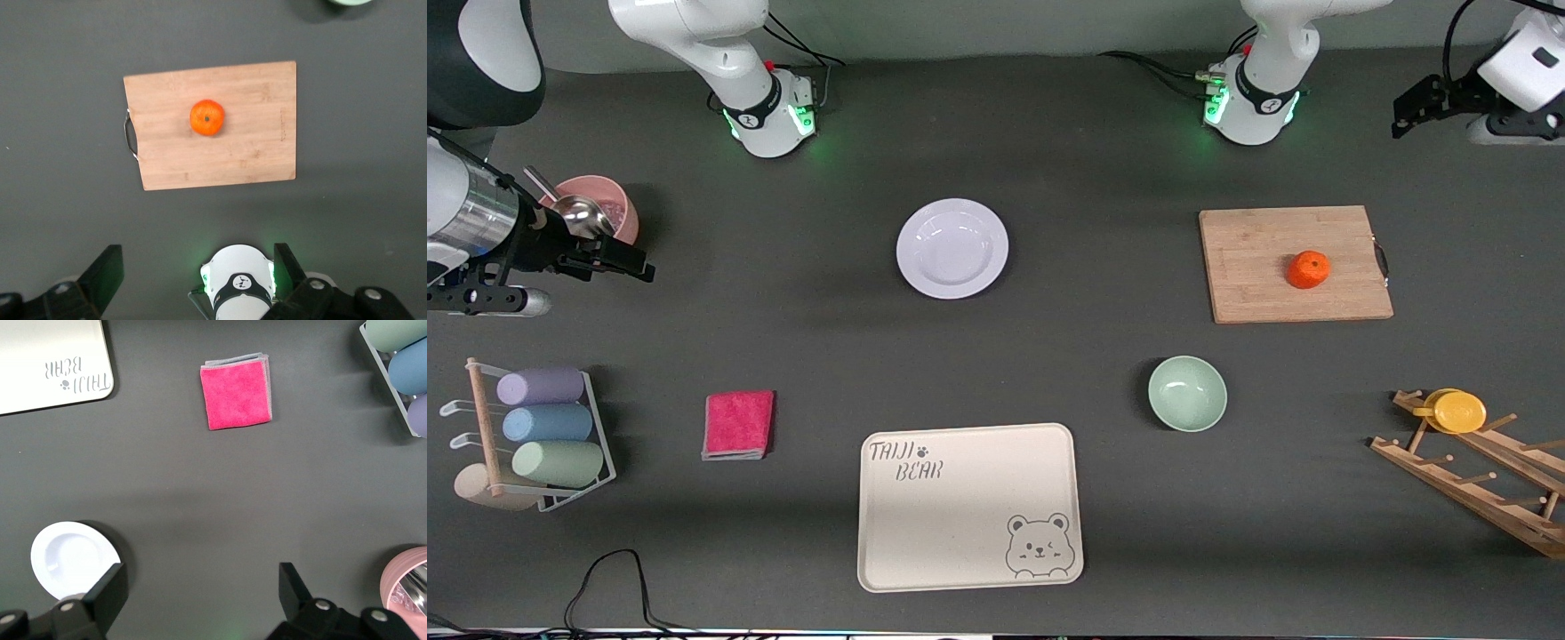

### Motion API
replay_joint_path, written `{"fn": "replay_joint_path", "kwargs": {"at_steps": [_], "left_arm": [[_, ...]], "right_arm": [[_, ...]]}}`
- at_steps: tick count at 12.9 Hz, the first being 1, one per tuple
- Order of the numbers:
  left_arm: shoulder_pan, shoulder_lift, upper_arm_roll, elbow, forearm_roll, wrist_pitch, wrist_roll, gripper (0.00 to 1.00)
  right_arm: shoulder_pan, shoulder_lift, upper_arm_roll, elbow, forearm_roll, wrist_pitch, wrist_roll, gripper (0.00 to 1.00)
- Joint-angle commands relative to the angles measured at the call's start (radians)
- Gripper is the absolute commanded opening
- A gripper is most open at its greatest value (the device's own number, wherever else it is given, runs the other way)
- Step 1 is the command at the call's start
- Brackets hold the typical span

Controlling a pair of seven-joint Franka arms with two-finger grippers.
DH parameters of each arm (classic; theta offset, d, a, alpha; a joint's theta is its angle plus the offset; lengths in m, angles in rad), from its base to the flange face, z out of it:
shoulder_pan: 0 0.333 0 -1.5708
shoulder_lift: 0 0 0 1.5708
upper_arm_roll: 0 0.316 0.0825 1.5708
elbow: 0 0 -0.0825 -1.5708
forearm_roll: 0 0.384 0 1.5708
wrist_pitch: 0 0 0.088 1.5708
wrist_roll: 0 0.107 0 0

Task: Place orange and plate with both arms
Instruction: 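Reach the left gripper toward the orange on the cutting board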

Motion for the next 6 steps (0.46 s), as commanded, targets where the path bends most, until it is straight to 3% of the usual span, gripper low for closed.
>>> {"fn": "replay_joint_path", "kwargs": {"at_steps": [1, 3, 6], "left_arm": [[0.003, -0.094, 0.005, -0.087, 0.013, 0.027, 0.019, 1.00], [0.003, -0.083, 0.007, -0.104, 0.013, 0.059, 0.019, 1.00], [0.003, -0.079, 0.007, -0.250, 0.013, 0.221, 0.019, 1.00]], "right_arm": [[-0.008, 0.017, 0.011, 0.046, -0.014, -0.015, 0.032, 1.00], [-0.013, 0.026, 0.007, 0.058, -0.016, -0.035, 0.019, 1.00], [-0.016, 0.047, 0.005, 0.063, -0.017, -0.035, 0.015, 1.00]]}}
